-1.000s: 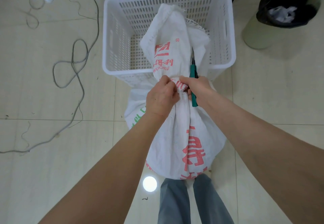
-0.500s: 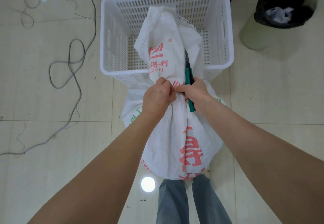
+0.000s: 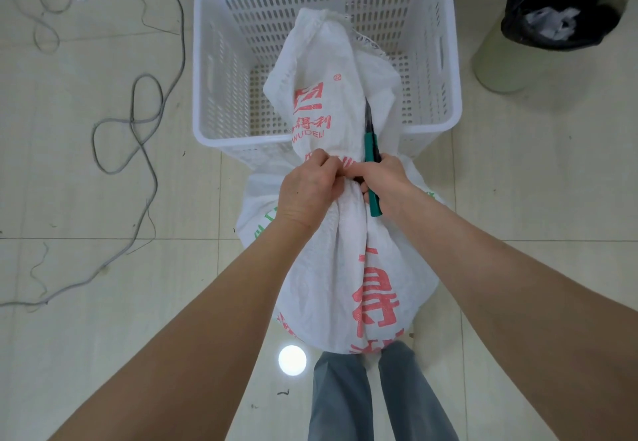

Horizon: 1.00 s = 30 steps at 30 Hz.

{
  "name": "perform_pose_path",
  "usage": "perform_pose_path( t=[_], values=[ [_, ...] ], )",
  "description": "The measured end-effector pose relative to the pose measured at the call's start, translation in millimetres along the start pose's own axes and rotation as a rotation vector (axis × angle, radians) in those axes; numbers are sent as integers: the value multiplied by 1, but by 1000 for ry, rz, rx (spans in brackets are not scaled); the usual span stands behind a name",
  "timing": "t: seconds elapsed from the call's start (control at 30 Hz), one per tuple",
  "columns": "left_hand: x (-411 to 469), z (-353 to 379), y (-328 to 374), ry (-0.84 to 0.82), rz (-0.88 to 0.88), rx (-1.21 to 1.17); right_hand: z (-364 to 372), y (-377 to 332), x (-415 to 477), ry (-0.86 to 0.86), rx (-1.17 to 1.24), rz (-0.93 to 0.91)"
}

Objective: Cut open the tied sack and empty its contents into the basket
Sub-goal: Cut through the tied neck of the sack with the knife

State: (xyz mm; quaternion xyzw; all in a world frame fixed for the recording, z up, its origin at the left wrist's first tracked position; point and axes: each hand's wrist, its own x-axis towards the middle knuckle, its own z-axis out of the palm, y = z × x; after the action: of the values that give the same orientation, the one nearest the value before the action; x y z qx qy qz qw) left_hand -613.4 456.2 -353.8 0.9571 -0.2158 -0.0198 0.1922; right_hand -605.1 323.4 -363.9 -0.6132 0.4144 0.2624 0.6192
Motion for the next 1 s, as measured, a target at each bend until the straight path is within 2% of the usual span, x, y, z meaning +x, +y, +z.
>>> perform_pose_path(
  t=[0.2,0.33,0.4,0.5,0.63,0.77,1.0],
  values=[
    [3,-5,1,-74,-93,-4,3,0,-5,10,34,-51],
    [1,-7,6,-100,-163,-20,-2,7,-18,161,94,-168],
    [2,-10,9,-118,-197,-29,-7,10,-28,197,46,-250],
    [2,-12,12,-148,-239,-51,-4,18,-38,164,-133,-337],
    [2,-14,15,-177,-290,-91,8,26,-31,183,-347,-295],
    [0,-12,15,-171,-310,-74,14,29,-29,232,-339,-256],
    [-4,-7,18,-168,-312,-85,12,33,-27,188,-227,-211]
  ],
)
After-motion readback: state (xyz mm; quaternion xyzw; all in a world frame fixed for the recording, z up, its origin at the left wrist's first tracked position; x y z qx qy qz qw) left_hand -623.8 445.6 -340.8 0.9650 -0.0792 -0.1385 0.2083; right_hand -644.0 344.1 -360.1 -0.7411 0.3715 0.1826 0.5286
